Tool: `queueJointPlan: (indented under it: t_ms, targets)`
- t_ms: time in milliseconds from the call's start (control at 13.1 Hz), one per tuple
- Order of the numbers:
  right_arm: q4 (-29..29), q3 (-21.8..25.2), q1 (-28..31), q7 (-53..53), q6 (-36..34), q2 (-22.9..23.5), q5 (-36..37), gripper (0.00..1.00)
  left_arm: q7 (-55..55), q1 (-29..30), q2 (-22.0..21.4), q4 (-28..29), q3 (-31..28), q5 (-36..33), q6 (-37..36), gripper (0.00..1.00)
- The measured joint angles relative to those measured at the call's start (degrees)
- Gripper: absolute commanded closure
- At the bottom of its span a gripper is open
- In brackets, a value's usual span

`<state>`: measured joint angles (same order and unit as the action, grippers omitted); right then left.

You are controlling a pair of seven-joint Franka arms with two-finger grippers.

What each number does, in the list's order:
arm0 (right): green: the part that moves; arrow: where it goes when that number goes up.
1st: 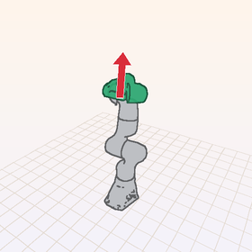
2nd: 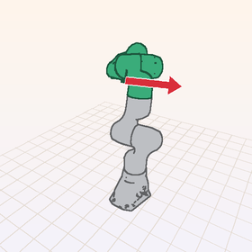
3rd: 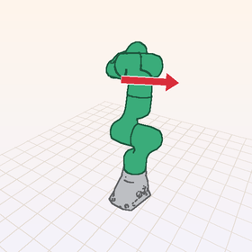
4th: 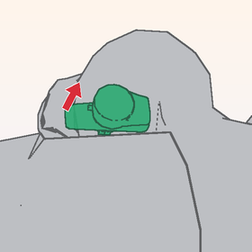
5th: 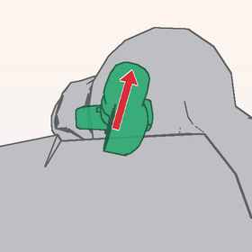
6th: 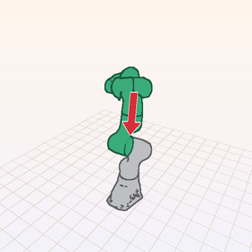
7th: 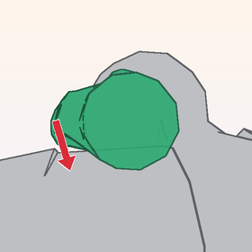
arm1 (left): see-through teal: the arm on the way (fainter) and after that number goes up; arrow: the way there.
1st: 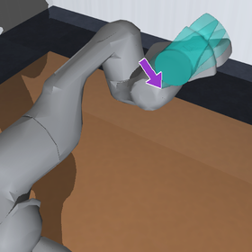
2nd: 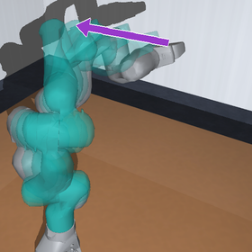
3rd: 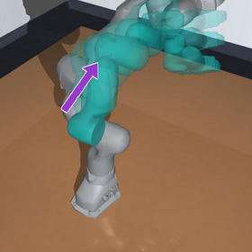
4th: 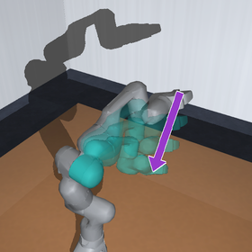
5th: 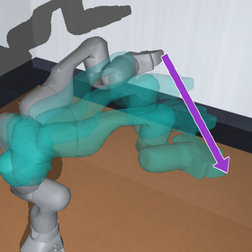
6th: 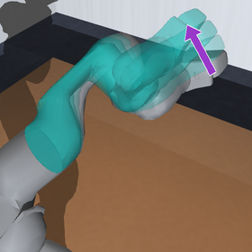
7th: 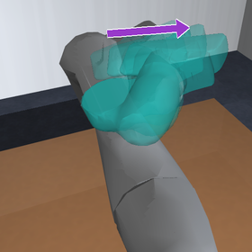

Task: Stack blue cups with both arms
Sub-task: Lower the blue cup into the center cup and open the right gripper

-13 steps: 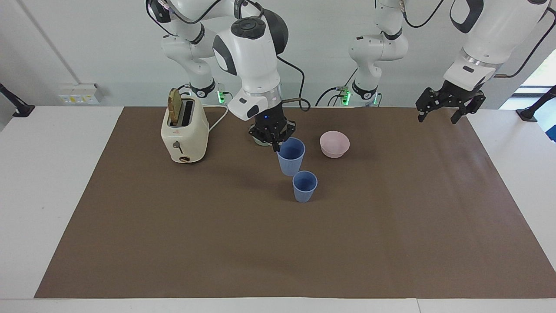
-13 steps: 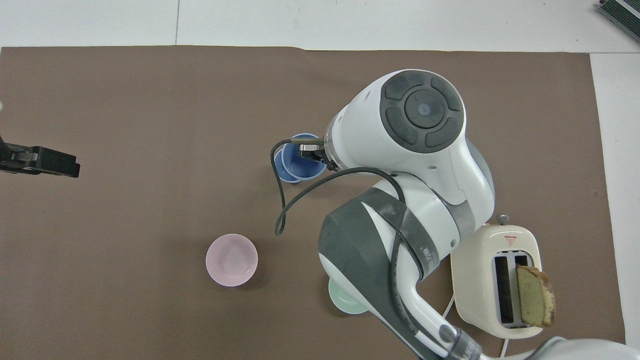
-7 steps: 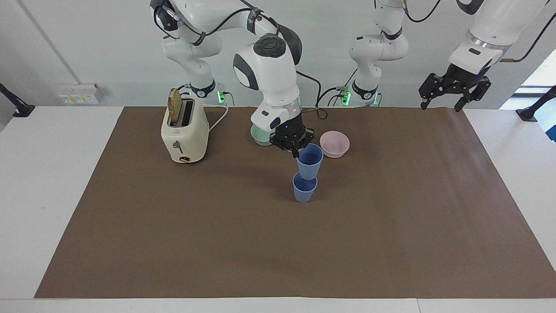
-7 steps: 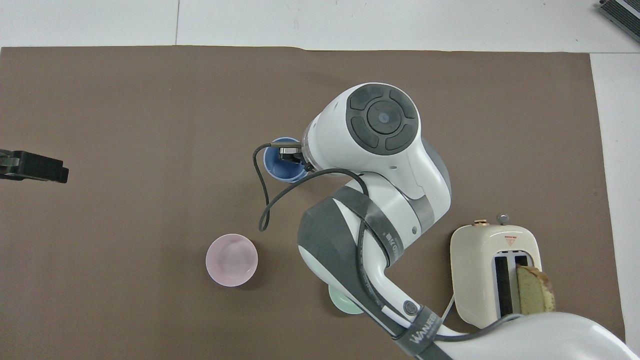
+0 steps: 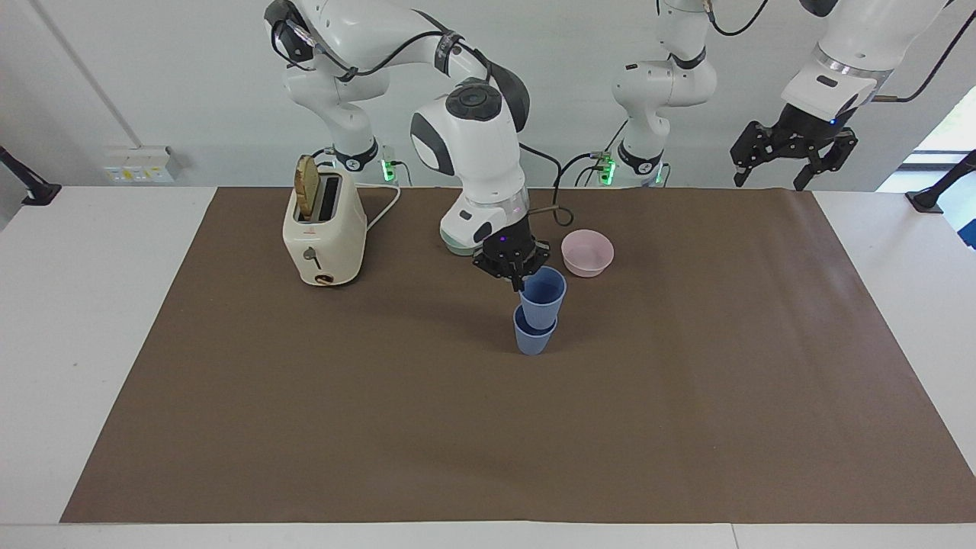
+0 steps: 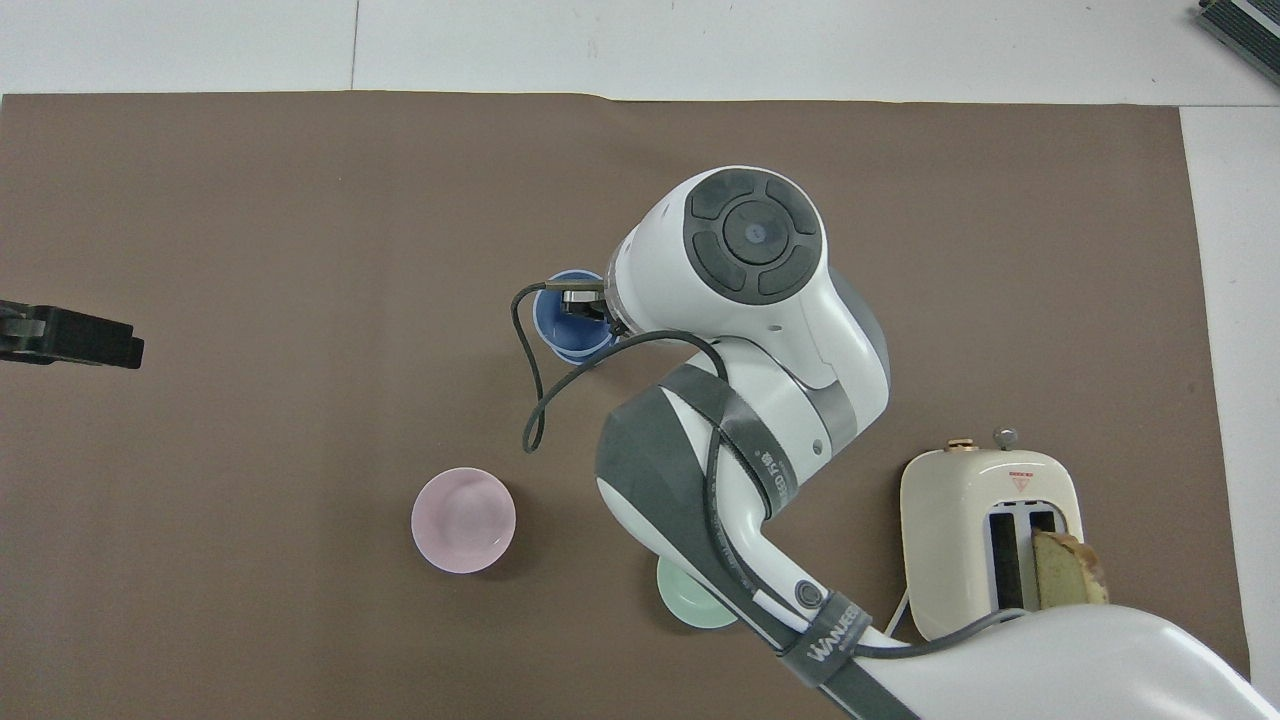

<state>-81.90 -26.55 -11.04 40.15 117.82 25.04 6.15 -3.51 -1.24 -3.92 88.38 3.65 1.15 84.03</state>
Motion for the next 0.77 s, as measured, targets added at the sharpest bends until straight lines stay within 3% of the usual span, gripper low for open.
queueJointPlan:
  t_ms: [766]
  targets:
    - [-3.2, 0.1, 0.1, -0.4, 2.5, 2.3, 0.9, 1.0, 1.6, 0.1, 0.0, -1.2, -0.9, 0.5, -1.5, 0.0]
